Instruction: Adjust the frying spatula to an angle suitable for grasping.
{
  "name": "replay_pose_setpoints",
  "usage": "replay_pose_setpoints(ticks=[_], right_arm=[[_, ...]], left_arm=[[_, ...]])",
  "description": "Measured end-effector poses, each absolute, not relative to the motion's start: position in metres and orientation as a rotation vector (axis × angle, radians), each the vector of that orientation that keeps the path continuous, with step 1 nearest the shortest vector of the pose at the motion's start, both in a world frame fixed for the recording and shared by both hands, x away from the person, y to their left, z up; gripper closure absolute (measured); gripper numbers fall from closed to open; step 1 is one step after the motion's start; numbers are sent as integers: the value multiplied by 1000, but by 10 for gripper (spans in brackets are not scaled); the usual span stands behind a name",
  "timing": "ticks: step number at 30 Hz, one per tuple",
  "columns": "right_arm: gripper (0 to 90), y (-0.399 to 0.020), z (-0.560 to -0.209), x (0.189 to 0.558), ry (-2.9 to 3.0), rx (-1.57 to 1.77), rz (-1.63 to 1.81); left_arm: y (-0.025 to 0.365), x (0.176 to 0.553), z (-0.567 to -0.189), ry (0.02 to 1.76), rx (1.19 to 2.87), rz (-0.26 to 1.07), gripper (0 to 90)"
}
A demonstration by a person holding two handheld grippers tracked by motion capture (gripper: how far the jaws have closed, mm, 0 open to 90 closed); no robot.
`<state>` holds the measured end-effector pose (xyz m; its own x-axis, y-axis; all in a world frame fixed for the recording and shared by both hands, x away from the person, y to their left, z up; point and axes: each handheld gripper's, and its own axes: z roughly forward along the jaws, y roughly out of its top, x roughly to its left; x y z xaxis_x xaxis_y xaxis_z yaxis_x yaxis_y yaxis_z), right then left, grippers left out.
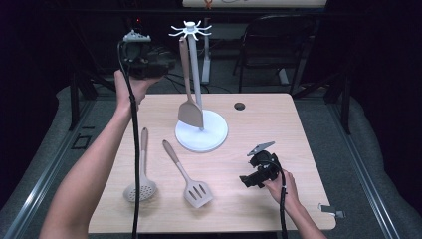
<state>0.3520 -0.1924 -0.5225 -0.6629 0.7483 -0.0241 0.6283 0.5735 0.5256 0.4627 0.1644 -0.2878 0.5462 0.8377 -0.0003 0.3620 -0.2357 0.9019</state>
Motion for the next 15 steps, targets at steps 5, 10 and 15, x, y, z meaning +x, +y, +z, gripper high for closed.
replay_pose_setpoints(ticks=[5,10,15], right_arm=[[59,-188,-525,352,2579,1133,696],[58,-184,-526,350,2594,1132,695],[56,-182,-527,349,2601,1126,697]], left_arm=[[163,454,-313,976,1889,591,230],[161,445,-340,980,1947,560,181],[164,433,-370,999,1996,514,158]])
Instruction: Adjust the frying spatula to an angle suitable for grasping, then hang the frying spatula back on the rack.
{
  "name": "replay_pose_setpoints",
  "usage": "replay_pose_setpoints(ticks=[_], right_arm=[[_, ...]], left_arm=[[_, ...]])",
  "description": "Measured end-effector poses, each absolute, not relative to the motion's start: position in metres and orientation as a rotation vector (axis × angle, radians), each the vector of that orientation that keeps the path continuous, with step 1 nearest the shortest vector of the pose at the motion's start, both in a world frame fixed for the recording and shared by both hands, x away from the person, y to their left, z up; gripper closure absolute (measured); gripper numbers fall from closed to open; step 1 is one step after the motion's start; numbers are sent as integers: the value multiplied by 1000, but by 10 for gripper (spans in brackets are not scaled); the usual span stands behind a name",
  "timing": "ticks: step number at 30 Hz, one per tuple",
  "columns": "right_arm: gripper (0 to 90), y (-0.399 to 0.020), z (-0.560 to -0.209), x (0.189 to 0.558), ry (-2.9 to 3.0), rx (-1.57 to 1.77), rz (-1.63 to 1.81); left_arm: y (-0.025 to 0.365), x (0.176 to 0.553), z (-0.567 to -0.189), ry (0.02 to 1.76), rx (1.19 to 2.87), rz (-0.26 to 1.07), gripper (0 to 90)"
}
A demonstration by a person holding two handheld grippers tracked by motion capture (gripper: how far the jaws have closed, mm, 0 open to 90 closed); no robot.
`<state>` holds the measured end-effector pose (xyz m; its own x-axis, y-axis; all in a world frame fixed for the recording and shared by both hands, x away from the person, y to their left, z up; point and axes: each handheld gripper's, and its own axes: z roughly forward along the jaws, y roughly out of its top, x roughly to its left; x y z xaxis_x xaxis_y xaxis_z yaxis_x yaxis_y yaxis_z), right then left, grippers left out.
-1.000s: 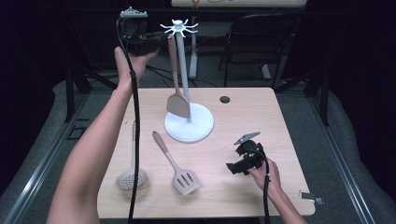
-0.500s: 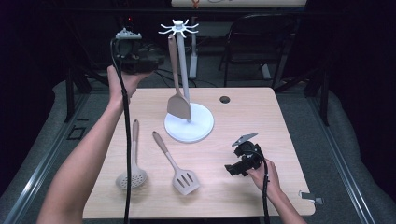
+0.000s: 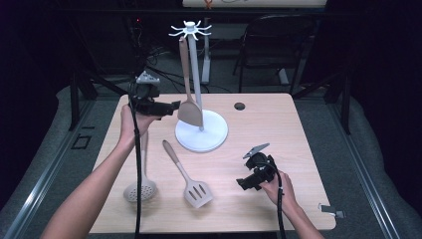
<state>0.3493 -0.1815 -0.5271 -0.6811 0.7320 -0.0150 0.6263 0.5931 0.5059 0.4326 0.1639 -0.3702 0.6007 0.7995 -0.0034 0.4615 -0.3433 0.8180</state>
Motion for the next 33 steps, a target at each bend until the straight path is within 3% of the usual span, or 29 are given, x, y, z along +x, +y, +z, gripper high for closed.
replay_pose_setpoints(ticks=[18,26,33], right_arm=[[54,-170,-531,345,2639,1080,684],[57,-166,-533,345,2659,1064,655],[115,-160,-535,343,2670,1039,638]], left_arm=[[184,383,-475,1132,2081,369,92],[186,374,-489,1153,2109,336,56],[187,371,-497,1160,2147,336,18]])
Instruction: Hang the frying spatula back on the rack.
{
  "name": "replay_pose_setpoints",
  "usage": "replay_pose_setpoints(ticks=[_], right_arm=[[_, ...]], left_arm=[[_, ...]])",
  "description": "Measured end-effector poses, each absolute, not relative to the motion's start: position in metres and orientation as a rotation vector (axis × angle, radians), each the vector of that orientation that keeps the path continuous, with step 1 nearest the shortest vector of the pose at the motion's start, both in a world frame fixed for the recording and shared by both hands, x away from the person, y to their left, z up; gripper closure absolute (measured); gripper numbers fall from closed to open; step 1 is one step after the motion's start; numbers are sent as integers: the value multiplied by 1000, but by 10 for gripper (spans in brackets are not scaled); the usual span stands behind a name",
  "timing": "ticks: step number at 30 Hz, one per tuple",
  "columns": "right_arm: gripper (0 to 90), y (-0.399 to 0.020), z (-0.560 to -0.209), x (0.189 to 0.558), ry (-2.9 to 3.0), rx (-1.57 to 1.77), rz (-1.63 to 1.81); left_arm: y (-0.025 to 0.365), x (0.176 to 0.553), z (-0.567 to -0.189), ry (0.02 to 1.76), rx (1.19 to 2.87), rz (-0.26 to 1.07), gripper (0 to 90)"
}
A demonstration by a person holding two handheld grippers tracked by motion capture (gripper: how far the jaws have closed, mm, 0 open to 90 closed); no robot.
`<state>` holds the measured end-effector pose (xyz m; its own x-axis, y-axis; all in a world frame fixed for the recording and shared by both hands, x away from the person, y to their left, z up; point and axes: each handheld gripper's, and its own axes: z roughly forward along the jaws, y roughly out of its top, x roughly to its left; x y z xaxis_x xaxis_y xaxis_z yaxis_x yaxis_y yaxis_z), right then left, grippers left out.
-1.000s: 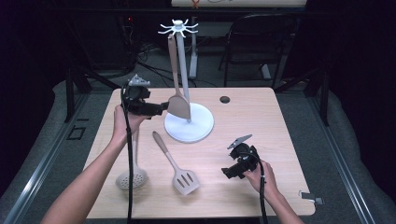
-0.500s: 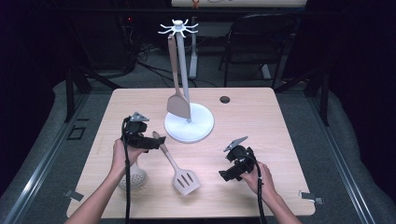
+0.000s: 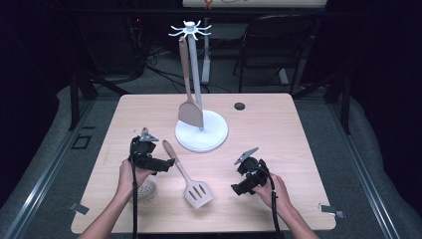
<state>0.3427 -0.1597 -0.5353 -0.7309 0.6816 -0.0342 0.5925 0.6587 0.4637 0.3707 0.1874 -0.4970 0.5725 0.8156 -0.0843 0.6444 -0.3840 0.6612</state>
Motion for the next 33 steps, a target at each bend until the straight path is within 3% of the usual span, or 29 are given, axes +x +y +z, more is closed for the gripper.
replay_pose_setpoints(ticks=[10,12,17,19,26,33], right_arm=[[339,-151,-533,339,2666,1008,646],[443,-150,-532,337,2678,1001,675],[814,-138,-524,327,2690,949,753],[900,-130,-520,323,2667,936,819],[900,-93,-505,301,2701,798,982],[900,-72,-513,290,2786,702,970]], left_arm=[[191,369,-505,1188,2126,335,24],[192,369,-506,1200,2114,331,26],[192,368,-509,1218,2108,324,22],[193,369,-510,1224,2111,332,17],[193,370,-512,1234,2113,319,18],[192,371,-514,1246,2111,284,22]])
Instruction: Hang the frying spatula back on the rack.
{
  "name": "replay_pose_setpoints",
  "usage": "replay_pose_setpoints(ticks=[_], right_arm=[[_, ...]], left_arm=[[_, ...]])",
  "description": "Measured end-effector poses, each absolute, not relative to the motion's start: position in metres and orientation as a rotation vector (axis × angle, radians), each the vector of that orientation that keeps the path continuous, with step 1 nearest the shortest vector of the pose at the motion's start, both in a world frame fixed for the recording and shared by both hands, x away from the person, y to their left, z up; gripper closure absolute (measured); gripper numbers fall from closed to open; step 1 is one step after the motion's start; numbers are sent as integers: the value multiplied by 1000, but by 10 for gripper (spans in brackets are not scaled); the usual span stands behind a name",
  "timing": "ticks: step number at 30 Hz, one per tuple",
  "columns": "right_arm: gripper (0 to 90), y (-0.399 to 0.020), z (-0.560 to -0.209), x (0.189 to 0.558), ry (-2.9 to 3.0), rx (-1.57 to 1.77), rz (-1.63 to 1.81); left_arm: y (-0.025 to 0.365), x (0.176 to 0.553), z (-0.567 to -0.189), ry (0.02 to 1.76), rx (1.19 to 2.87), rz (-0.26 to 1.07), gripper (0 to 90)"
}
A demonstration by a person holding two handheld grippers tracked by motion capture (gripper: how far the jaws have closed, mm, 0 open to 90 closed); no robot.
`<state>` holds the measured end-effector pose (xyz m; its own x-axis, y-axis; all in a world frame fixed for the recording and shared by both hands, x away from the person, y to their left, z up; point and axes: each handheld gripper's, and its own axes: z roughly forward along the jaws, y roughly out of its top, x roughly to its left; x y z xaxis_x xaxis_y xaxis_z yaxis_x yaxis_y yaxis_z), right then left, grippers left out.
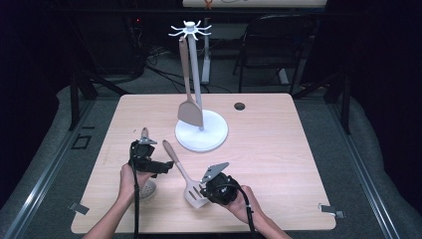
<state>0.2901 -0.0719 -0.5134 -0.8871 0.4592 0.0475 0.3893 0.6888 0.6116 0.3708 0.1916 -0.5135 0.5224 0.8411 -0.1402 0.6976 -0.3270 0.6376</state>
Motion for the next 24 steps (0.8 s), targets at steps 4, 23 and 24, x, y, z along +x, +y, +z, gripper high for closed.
replay_pose_setpoints(ticks=[4,23,24], right_arm=[[900,-69,-517,288,2801,684,951],[900,-61,-556,291,2928,685,801],[900,-61,-556,291,2927,688,802]], left_arm=[[189,371,-514,1251,2096,256,33],[170,369,-528,1258,2113,171,52],[169,370,-529,1260,2119,164,53]])
